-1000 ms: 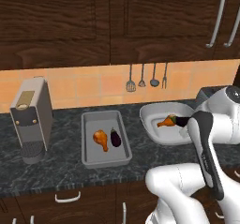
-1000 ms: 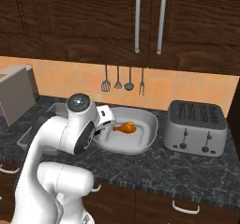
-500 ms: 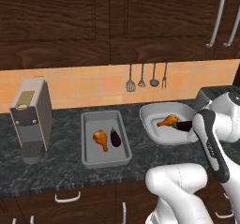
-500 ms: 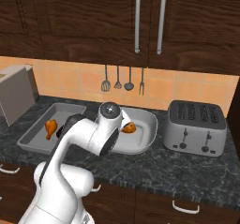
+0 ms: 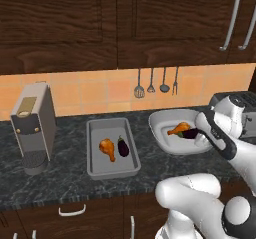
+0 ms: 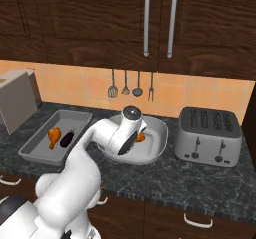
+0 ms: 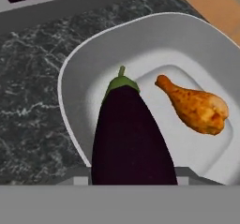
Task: Place one eggplant and one chicken drumstick in each tupperware on the nearby counter, to pack two identical lunches.
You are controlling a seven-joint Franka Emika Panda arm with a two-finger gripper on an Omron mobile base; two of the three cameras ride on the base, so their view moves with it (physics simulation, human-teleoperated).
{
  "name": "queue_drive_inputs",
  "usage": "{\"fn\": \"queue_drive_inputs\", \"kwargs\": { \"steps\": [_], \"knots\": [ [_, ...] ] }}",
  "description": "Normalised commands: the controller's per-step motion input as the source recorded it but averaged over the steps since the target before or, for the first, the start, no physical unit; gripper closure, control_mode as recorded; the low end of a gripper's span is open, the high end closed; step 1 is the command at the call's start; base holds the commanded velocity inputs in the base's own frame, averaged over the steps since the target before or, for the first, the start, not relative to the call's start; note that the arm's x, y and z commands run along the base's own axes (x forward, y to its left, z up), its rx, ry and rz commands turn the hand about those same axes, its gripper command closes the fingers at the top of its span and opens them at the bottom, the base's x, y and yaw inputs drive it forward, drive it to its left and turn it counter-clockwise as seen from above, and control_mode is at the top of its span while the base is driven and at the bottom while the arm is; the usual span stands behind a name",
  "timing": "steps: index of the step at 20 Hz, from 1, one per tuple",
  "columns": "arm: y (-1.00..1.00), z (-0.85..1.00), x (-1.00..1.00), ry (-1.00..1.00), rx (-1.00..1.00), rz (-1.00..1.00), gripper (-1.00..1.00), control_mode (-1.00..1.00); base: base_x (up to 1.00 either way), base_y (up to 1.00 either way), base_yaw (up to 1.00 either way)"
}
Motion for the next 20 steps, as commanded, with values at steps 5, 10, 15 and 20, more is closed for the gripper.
{"fn": "queue_drive_inputs", "kwargs": {
  "steps": [5,10,15,20],
  "knots": [
    [-0.33,-0.47,0.52,0.00,0.00,0.04,1.00,-1.00,0.00,0.00,0.00],
    [-0.09,-0.45,0.47,0.00,-0.01,0.01,1.00,-1.00,0.00,0.00,0.00],
    [0.00,-0.14,0.35,0.00,0.00,0.04,-1.00,-1.00,0.00,0.00,0.00],
    [-0.02,0.11,0.06,0.00,0.00,0.06,-1.00,-1.00,0.00,0.00,0.00]
  ]
}}
